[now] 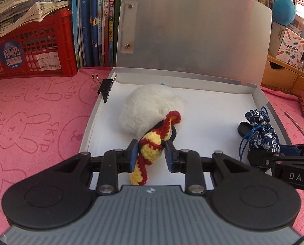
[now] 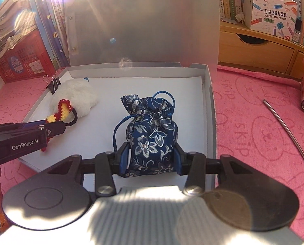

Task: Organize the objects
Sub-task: 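Carry the snake in the left tool and the pouch in the right tool into the white box, then open the left tool to release the snake while the right tool releases the pouch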

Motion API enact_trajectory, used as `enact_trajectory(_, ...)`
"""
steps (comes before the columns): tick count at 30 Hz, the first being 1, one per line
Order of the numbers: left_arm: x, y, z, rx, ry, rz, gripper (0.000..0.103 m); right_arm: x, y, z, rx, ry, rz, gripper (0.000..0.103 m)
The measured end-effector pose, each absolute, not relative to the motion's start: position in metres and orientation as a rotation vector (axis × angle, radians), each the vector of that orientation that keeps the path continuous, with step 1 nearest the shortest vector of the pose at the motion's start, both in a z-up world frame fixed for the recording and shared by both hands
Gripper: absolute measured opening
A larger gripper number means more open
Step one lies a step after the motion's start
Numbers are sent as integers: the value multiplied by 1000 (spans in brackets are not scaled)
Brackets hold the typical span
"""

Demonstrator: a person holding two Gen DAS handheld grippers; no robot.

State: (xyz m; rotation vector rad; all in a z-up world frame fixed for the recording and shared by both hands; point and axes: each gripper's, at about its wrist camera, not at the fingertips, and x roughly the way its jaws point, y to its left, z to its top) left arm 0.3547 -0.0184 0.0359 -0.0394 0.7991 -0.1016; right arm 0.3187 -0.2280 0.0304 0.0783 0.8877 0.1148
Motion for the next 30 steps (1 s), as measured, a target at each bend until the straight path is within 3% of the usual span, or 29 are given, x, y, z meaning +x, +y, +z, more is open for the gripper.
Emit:
enact_trajectory(19, 383, -22, 32, 4, 800, -79, 33, 342, -234, 21, 70, 878, 91, 50)
enact_trajectory(23, 381, -22, 36, 18, 798, -70, 35, 336, -238, 21, 77, 844, 80, 68)
enact_trajectory(25, 378, -20, 40, 8, 797, -90, 43, 332, -240, 22, 87, 833, 95, 75)
enact_trajectory(30, 363, -21, 56, 41, 754, -98, 64, 320, -241, 32, 92, 804, 106, 80)
